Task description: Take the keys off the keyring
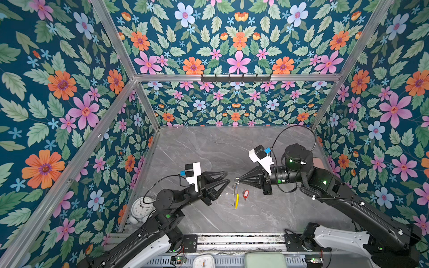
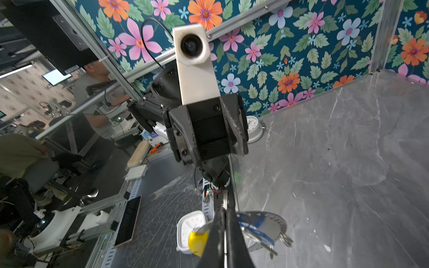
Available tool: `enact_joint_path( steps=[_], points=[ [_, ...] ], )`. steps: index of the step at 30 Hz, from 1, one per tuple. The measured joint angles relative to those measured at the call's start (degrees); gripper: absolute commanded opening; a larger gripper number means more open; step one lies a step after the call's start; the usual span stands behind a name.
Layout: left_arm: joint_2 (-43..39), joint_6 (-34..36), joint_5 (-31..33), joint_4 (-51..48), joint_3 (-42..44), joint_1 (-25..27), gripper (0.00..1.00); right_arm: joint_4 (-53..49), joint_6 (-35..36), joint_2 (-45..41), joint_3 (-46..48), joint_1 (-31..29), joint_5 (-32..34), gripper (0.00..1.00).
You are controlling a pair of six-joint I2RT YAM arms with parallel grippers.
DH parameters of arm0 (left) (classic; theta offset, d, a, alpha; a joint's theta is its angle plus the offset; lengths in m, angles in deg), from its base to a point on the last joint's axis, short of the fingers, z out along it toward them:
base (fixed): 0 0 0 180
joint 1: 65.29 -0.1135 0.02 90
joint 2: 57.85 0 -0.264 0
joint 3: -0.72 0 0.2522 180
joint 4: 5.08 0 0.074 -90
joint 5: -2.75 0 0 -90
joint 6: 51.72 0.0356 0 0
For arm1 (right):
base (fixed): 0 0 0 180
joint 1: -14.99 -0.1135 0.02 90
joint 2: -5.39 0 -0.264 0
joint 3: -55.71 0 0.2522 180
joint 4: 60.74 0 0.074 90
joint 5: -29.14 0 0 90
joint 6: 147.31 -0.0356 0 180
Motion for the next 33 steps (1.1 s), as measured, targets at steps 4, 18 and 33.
enact_joint_path(
  steps=[4,18,33],
  points=[
    [2.40,0.02,-4.17,-7.52,-4.37,0.00,0.40,-10.21,5.20,1.88,-5.97,0.09,1.55,0.00],
    [8.02,3.02,-12.44,-26.93,-13.77,-0.07,0.36,-26.25,14.60,7.63,-15.26,0.09,3.02,0.00],
    [10.05,4.50,-15.15,-31.01,-15.87,-0.22,0.26,-28.68,17.51,9.20,-16.94,-0.02,1.70,0.00]
  ],
)
